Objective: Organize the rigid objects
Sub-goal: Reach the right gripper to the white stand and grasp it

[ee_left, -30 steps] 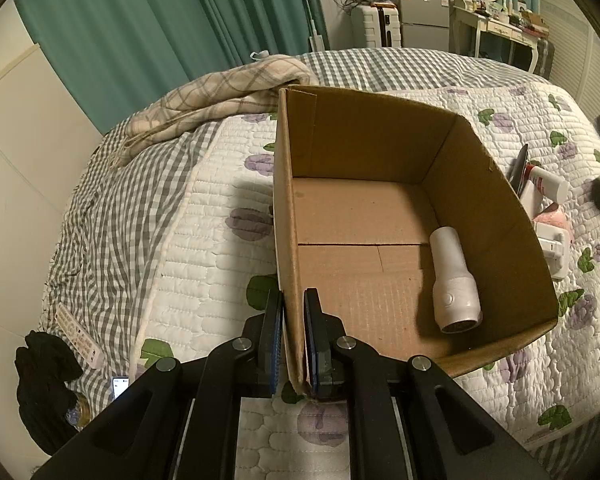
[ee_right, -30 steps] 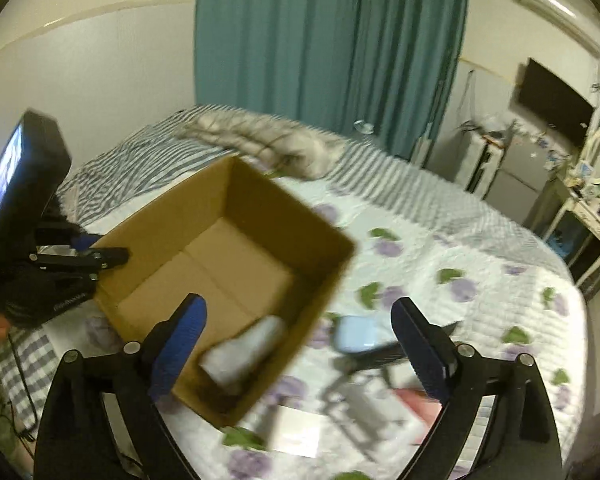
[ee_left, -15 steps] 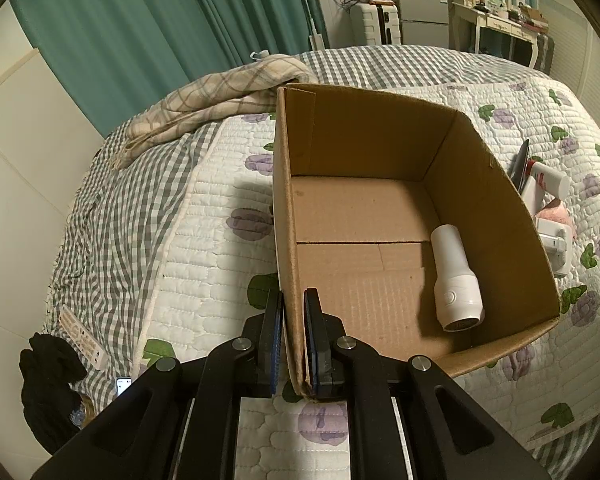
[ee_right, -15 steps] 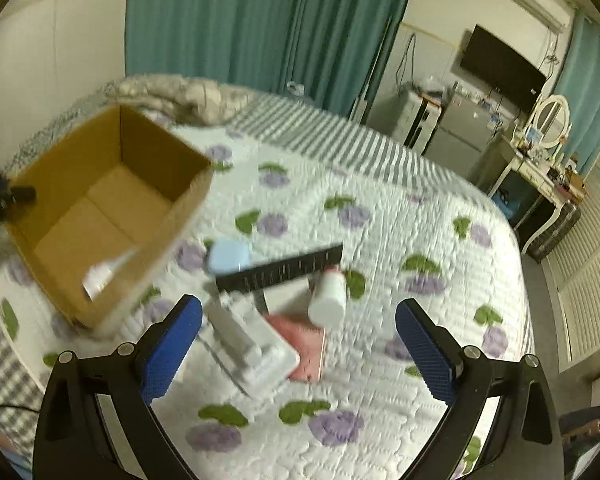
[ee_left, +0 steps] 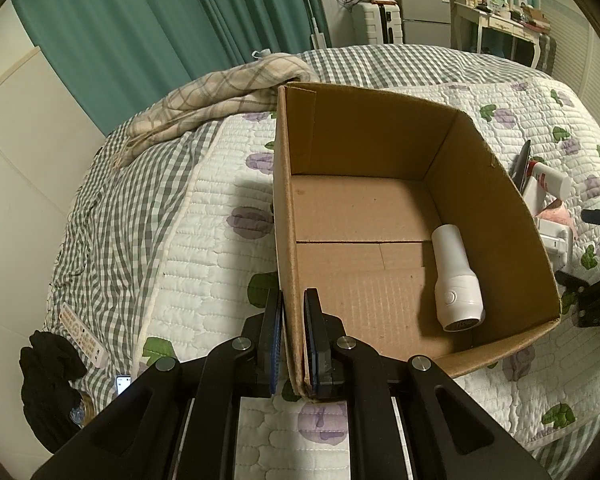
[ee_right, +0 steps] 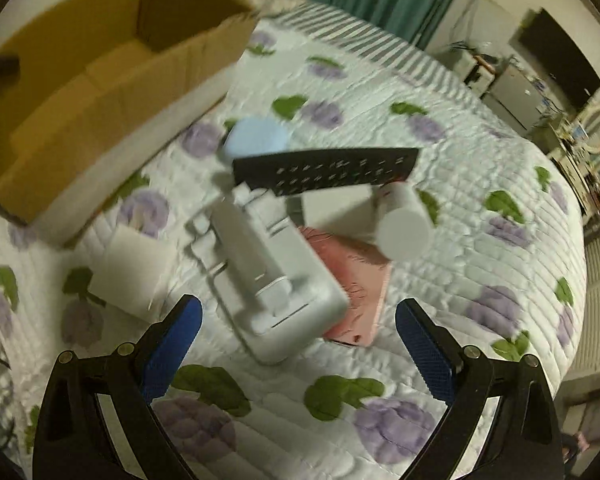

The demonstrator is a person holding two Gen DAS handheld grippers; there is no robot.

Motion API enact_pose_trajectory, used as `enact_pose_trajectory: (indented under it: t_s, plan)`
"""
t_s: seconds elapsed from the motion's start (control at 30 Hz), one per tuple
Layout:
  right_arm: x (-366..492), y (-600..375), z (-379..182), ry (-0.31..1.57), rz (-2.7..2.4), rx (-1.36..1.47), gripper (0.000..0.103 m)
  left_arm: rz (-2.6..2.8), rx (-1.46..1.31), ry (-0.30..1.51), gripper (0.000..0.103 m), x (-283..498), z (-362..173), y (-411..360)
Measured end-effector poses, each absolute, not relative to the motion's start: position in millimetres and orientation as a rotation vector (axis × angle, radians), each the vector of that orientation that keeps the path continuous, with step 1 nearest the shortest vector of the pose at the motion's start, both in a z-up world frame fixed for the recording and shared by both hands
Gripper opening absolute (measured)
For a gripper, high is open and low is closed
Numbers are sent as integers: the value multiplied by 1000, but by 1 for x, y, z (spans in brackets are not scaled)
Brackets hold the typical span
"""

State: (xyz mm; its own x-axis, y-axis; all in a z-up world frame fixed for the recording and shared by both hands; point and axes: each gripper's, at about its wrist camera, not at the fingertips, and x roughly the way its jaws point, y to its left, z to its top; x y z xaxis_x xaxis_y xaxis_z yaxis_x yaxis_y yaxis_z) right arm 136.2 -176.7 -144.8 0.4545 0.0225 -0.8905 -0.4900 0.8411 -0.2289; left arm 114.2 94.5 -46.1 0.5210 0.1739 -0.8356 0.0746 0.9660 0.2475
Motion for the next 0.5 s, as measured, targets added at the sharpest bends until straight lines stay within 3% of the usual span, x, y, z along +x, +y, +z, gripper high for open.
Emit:
enact_pose_trajectory:
  t_s: [0.5]
  plan:
    - [152, -139, -183, 1095, 392, -751, 97, 59, 265, 1026, 11, 113, -48, 96]
